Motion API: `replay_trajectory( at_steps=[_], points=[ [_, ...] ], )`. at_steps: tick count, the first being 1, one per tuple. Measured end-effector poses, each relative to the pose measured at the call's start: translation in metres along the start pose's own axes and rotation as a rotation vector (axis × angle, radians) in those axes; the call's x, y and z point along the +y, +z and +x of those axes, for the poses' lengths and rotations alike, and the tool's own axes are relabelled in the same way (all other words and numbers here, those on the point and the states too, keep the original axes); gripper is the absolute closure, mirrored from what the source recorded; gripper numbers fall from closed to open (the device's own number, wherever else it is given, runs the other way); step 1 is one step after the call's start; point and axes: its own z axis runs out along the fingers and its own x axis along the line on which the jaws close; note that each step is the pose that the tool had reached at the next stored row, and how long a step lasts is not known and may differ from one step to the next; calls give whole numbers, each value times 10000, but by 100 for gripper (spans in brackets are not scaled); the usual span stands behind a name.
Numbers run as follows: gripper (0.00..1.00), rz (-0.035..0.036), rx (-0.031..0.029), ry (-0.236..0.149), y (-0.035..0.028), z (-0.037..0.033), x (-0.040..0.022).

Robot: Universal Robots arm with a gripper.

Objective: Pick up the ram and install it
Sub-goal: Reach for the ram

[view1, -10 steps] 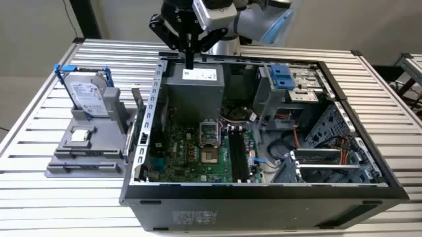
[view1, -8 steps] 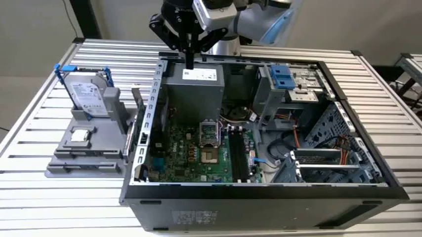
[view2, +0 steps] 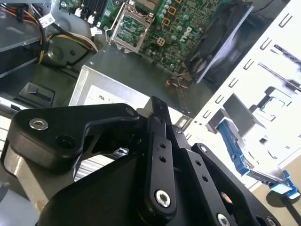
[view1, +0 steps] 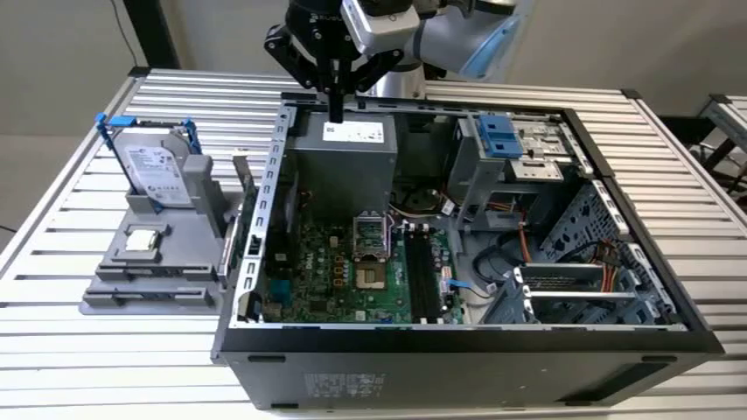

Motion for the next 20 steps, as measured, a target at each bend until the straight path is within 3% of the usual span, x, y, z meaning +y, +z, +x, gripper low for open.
replay_trajectory(
  at_steps=[6,20],
  points=[
    [100,-1,2,-63,-1,26,-2],
    [100,-5,7,-183,-7,253,-18]
  ],
)
